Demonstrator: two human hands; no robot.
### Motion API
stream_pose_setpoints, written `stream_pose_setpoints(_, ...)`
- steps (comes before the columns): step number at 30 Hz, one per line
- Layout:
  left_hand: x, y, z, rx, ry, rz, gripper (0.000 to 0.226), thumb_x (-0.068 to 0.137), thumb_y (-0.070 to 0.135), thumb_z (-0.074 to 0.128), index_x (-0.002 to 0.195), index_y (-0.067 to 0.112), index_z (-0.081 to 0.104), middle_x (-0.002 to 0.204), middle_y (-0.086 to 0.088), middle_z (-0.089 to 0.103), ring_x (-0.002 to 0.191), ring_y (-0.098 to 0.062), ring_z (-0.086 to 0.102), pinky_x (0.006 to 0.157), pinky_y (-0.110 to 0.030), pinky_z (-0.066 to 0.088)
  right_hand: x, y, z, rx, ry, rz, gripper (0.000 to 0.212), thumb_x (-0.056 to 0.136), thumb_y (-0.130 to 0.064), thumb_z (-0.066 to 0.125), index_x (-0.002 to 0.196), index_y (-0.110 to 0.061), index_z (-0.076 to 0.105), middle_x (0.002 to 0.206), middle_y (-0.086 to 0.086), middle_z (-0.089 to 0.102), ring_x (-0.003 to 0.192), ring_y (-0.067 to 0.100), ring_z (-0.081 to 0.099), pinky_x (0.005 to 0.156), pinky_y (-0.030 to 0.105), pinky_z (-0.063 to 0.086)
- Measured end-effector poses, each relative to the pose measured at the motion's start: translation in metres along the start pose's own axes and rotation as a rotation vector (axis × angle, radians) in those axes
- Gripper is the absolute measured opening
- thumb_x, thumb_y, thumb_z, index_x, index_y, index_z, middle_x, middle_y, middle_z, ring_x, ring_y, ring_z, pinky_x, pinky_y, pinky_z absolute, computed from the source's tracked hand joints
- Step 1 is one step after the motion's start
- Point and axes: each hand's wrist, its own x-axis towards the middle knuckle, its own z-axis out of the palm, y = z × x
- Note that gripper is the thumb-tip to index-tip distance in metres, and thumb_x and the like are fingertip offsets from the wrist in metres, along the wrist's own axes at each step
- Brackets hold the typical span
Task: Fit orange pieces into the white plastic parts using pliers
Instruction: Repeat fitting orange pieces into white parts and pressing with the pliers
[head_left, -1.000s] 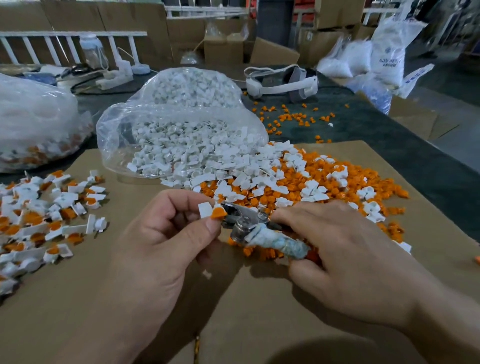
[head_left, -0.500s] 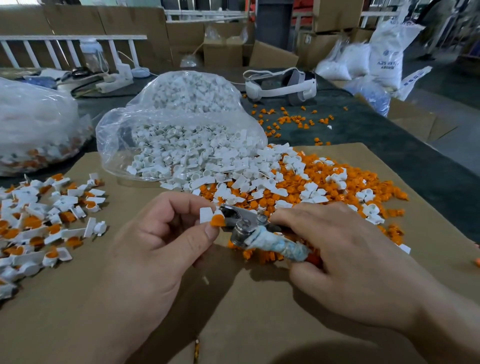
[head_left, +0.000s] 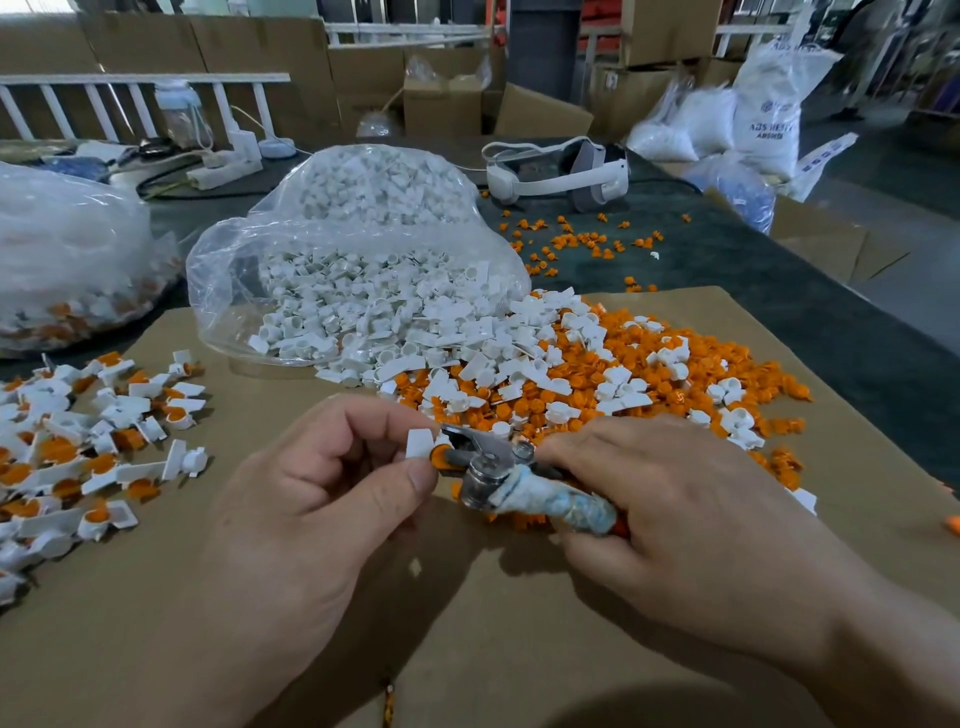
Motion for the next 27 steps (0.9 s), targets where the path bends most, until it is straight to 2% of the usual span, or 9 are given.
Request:
stream_pose_setpoints(4,0.0,-0.002,0.002,-0.022,-0.029,0.013,0.03,0.066,0.048,0.072,0.091,0.033,0.076,0.074,-0.005,0.069,0.063,-0.019,0.065,0.056,-0.024,0.054,0.002,0.0,0.0,-0.064,-0.006,0.003,0.057,0.077,-0.061,0.013,0.098,-0.036,0.06,0.081,-0.016,0.056,0.076,0.007,0.051,0.074,0.027,0.04)
stream_pose_setpoints(8,0.001,-0.005,0.002,-0.04,-0.027,0.008,0.032,0.066,0.047,0.072,0.093,0.032,0.075,0.074,-0.006,0.069,0.062,-0.02,0.066,0.055,-0.025,0.054,0.001,-0.002,0.001,-0.056,0.016,0.014,0.056,0.077,-0.065,0.011,0.088,-0.035,0.056,0.076,-0.015,0.054,0.072,0.007,0.05,0.069,0.026,0.038)
stream_pose_setpoints(12,0.001,-0.005,0.003,-0.088,-0.034,0.004,0.029,0.065,0.045,0.073,0.09,0.03,0.076,0.072,-0.008,0.069,0.06,-0.02,0.065,0.053,-0.023,0.053,-0.001,-0.004,0.002,-0.061,0.035,0.036,0.052,0.075,-0.067,0.013,0.079,-0.033,0.052,0.069,-0.014,0.05,0.064,0.007,0.045,0.063,0.027,0.034)
stream_pose_setpoints(16,0.002,-0.004,0.002,-0.13,-0.032,-0.005,0.027,0.065,0.042,0.074,0.089,0.03,0.077,0.073,-0.01,0.07,0.06,-0.02,0.065,0.054,-0.024,0.054,-0.003,-0.007,0.004,-0.087,0.096,0.052,0.041,0.078,-0.061,0.025,0.071,-0.032,0.053,0.059,-0.014,0.047,0.055,0.008,0.042,0.055,0.027,0.04)
stream_pose_setpoints(18,0.002,-0.002,0.001,-0.091,-0.016,-0.01,0.029,0.065,0.044,0.073,0.09,0.03,0.076,0.073,-0.009,0.07,0.061,-0.021,0.065,0.055,-0.025,0.054,-0.002,-0.006,0.005,-0.053,0.085,0.054,0.044,0.077,-0.066,0.023,0.074,-0.034,0.053,0.062,-0.016,0.047,0.058,0.007,0.043,0.058,0.024,0.035)
stream_pose_setpoints(20,0.003,-0.003,0.0,-0.028,0.044,-0.04,0.03,0.064,0.045,0.073,0.091,0.033,0.075,0.072,-0.006,0.07,0.061,-0.019,0.066,0.055,-0.025,0.054,0.001,-0.001,0.005,-0.017,0.071,0.06,0.056,0.075,-0.077,0.016,0.084,-0.037,0.055,0.071,-0.021,0.049,0.067,0.003,0.046,0.065,0.023,0.031)
stream_pose_setpoints(23,0.008,-0.009,-0.003,0.015,0.155,-0.128,0.013,0.071,0.031,0.075,0.084,0.033,0.074,0.063,-0.003,0.067,0.055,-0.013,0.063,0.053,-0.026,0.051,0.004,0.009,0.006,-0.118,0.089,0.11,0.075,0.068,-0.087,0.004,0.101,-0.04,0.052,0.084,-0.022,0.05,0.08,0.002,0.045,0.076,0.029,0.032)
stream_pose_setpoints(25,0.007,-0.009,0.0,0.05,0.111,-0.185,0.01,0.079,0.023,0.078,0.078,0.031,0.072,0.058,-0.003,0.066,0.053,-0.014,0.063,0.058,-0.036,0.05,0.006,0.014,0.009,-0.18,0.095,0.157,0.079,0.067,-0.085,0.003,0.111,-0.04,0.05,0.091,-0.02,0.053,0.086,0.006,0.046,0.079,0.032,0.031)
stream_pose_setpoints(27,0.002,-0.007,0.006,0.096,0.032,-0.219,0.012,0.07,0.038,0.077,0.075,0.03,0.069,0.057,-0.003,0.067,0.053,-0.014,0.064,0.06,-0.035,0.047,0.008,0.016,0.013,-0.229,0.065,0.18,0.083,0.066,-0.084,0.001,0.118,-0.039,0.047,0.095,-0.017,0.052,0.091,0.009,0.046,0.082,0.034,0.031)
